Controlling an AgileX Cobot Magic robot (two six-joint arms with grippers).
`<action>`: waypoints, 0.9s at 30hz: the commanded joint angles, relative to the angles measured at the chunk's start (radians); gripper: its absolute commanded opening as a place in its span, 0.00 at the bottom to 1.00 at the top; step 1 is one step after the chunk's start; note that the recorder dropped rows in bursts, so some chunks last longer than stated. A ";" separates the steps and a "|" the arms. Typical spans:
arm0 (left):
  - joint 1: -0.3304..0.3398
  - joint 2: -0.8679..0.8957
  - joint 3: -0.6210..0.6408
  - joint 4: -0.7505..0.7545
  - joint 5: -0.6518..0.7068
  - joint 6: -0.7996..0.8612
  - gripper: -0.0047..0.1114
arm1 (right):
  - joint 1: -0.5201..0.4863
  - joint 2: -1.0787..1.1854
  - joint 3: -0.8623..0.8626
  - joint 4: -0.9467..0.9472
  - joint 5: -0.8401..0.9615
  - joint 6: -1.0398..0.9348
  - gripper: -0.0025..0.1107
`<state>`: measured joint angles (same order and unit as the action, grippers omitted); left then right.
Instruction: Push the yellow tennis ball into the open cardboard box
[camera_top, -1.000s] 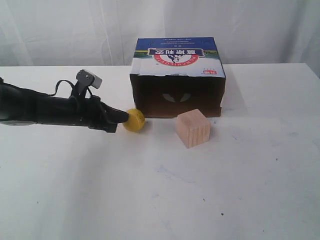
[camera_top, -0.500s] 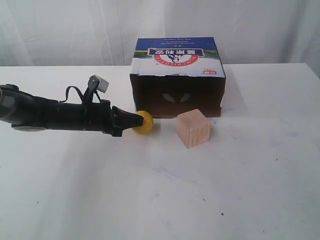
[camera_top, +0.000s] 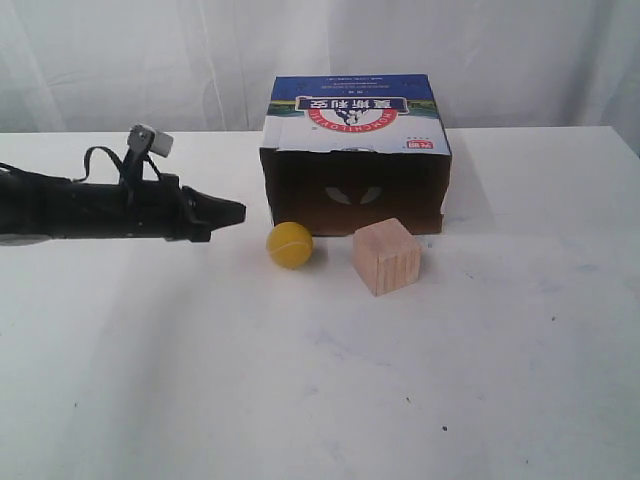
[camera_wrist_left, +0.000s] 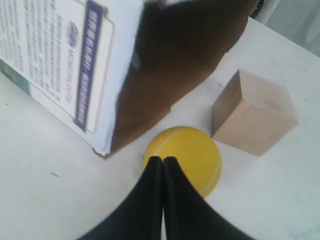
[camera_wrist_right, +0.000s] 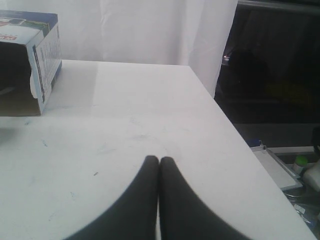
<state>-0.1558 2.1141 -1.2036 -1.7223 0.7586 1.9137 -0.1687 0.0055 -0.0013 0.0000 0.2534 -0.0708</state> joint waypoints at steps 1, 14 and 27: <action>-0.059 0.024 0.027 -0.022 0.045 0.074 0.04 | -0.009 -0.006 0.001 0.000 -0.015 -0.003 0.02; -0.188 0.038 -0.026 -0.022 -0.156 0.176 0.04 | -0.009 -0.006 0.001 0.000 -0.015 -0.003 0.02; -0.186 0.038 -0.054 -0.022 -0.057 0.127 0.04 | -0.009 -0.006 0.001 0.000 -0.015 -0.003 0.02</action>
<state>-0.3394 2.1529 -1.2573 -1.7223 0.6719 1.9559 -0.1687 0.0055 -0.0013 0.0000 0.2534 -0.0708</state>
